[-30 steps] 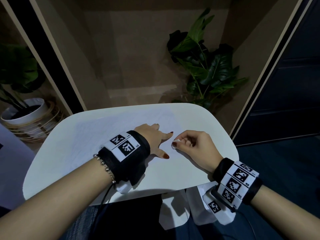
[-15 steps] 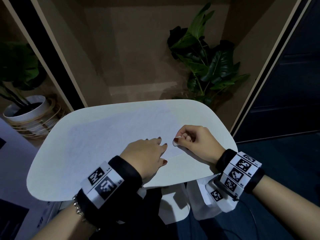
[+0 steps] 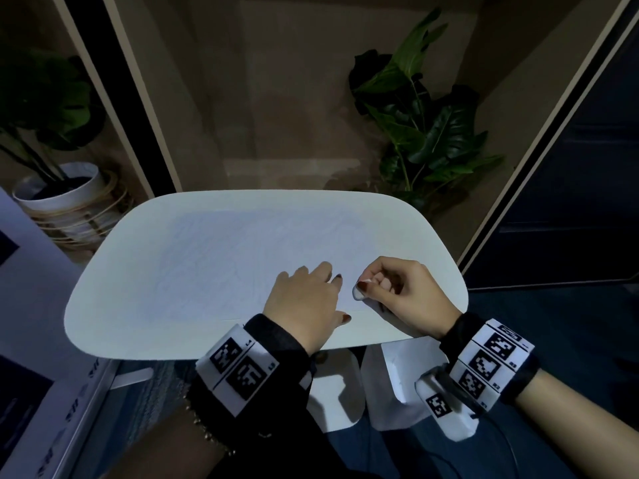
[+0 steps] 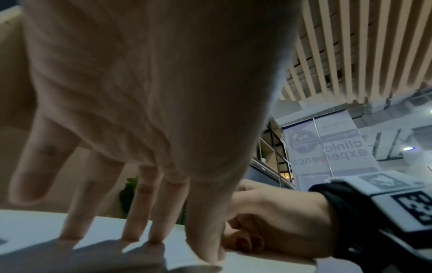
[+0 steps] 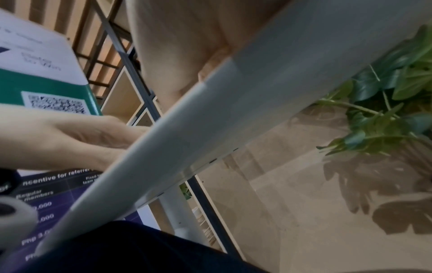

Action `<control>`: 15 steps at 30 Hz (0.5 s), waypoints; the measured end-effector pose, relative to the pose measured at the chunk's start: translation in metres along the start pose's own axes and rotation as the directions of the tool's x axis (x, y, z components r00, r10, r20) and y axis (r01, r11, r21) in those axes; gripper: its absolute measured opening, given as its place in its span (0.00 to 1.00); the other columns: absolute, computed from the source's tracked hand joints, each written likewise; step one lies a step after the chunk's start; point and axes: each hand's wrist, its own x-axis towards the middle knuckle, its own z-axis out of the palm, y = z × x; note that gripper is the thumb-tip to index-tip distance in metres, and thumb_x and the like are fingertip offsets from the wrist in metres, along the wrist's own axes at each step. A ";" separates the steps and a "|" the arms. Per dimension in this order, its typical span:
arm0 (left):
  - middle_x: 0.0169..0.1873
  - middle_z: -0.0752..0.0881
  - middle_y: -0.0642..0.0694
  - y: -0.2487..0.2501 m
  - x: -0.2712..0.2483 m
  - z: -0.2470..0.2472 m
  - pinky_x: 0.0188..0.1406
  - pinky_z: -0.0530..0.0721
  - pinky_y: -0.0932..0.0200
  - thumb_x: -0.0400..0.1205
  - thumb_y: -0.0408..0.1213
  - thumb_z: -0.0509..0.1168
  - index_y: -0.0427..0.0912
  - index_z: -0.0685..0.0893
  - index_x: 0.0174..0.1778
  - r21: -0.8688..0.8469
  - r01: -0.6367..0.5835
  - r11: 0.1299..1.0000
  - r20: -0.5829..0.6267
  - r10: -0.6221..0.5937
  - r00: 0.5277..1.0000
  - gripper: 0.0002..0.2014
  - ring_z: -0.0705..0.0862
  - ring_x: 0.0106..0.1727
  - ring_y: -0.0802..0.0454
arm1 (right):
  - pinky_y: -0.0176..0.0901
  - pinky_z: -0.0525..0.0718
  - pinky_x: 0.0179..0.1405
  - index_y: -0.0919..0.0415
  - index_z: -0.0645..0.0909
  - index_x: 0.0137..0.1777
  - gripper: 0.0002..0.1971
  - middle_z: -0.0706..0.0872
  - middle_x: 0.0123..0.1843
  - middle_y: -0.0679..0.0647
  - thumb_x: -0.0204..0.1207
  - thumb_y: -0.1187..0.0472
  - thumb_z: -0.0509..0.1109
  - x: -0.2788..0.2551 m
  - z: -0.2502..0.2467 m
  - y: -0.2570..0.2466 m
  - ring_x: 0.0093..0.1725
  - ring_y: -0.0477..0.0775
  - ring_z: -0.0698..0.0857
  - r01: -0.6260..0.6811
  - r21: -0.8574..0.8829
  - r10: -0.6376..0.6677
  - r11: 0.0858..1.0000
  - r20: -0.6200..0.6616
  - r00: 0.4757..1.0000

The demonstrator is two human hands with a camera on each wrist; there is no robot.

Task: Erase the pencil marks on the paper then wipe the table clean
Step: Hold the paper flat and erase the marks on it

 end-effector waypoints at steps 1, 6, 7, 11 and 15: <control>0.71 0.69 0.48 0.001 0.000 0.001 0.60 0.70 0.51 0.88 0.55 0.54 0.45 0.67 0.77 -0.006 0.003 1.000 -0.018 -0.003 1.000 0.25 0.73 0.68 0.44 | 0.47 0.83 0.38 0.56 0.87 0.40 0.05 0.90 0.36 0.58 0.76 0.64 0.74 0.000 0.001 0.000 0.36 0.64 0.84 0.005 0.014 -0.005 1.000 -0.015 1.000; 0.72 0.67 0.47 0.002 -0.001 0.005 0.52 0.68 0.53 0.90 0.50 0.53 0.43 0.66 0.78 0.016 0.016 1.000 -0.047 -0.015 0.999 0.23 0.73 0.68 0.43 | 0.43 0.82 0.37 0.56 0.87 0.40 0.06 0.88 0.32 0.51 0.78 0.65 0.74 -0.004 0.004 0.000 0.33 0.59 0.83 0.034 -0.015 -0.035 0.999 -0.070 0.997; 0.71 0.68 0.47 0.002 -0.001 0.005 0.49 0.67 0.53 0.90 0.50 0.53 0.43 0.67 0.78 0.026 0.019 0.999 -0.053 -0.018 0.998 0.22 0.74 0.67 0.43 | 0.41 0.81 0.36 0.56 0.87 0.40 0.06 0.87 0.31 0.51 0.78 0.65 0.74 -0.003 0.004 0.000 0.32 0.57 0.82 0.031 -0.016 -0.032 0.999 -0.074 0.997; 0.69 0.72 0.47 0.000 -0.003 0.006 0.46 0.68 0.54 0.90 0.47 0.52 0.43 0.71 0.75 0.039 0.019 0.999 -0.086 -0.016 0.996 0.19 0.78 0.63 0.44 | 0.37 0.82 0.36 0.55 0.87 0.42 0.05 0.87 0.32 0.48 0.78 0.64 0.74 0.002 0.006 -0.003 0.32 0.49 0.84 0.067 -0.057 -0.073 0.996 -0.115 0.991; 0.69 0.75 0.49 -0.002 -0.003 0.005 0.49 0.73 0.54 0.90 0.45 0.53 0.45 0.75 0.72 0.028 -0.001 1.000 -0.097 0.003 0.995 0.17 0.81 0.62 0.45 | 0.32 0.78 0.34 0.57 0.87 0.42 0.04 0.87 0.32 0.50 0.77 0.65 0.75 -0.001 0.018 -0.009 0.32 0.50 0.82 0.129 -0.038 -0.132 0.991 -0.110 0.985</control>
